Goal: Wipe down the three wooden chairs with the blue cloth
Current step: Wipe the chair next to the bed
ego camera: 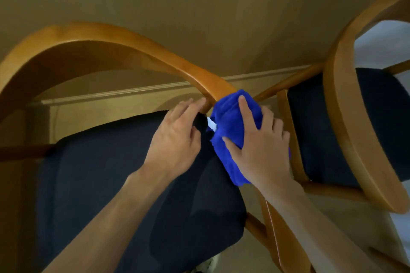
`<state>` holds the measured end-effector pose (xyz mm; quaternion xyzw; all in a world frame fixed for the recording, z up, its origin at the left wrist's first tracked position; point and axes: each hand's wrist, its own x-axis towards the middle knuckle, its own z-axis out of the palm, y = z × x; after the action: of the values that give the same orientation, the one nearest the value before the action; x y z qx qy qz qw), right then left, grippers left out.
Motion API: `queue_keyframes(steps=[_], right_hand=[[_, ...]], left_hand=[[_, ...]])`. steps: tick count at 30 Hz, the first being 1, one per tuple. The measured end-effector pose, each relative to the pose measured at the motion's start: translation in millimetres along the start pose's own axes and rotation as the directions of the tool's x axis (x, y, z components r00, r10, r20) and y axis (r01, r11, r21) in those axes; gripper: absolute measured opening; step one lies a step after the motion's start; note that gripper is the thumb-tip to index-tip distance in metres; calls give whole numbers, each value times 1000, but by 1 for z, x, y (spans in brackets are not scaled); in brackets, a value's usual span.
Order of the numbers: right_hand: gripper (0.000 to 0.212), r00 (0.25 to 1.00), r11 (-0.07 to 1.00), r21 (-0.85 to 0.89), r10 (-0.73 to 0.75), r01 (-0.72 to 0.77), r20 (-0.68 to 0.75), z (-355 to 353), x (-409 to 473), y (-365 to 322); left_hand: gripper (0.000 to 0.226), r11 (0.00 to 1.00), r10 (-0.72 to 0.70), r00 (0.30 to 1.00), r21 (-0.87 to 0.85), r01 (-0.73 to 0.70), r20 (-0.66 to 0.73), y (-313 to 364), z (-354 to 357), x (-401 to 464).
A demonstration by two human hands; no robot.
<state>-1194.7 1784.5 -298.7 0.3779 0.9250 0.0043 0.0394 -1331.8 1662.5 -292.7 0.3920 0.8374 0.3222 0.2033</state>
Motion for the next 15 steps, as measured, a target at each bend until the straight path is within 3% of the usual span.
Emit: queue_keyframes(steps=[2,10,12,15], right_hand=[[88,1000,1000,-22,-10,10,-6,-6,27,-16],[75,945,934,145,-328,326,-15,-5,147,-101],[77,944,932,154,-329,327,-11,-5,137,-83],[82,973,962,181,-219,203,74,-7,108,-46]], left_hand=[[64,1000,16,999,-20,-15,28,-8,-3,9],[63,995,-102,993,-13,101,-52,-42,-39,29],[63,992,-123,991,-18,122,-60,-43,-43,26],[64,994,-106,993,-46,103,-58,-39,-44,22]])
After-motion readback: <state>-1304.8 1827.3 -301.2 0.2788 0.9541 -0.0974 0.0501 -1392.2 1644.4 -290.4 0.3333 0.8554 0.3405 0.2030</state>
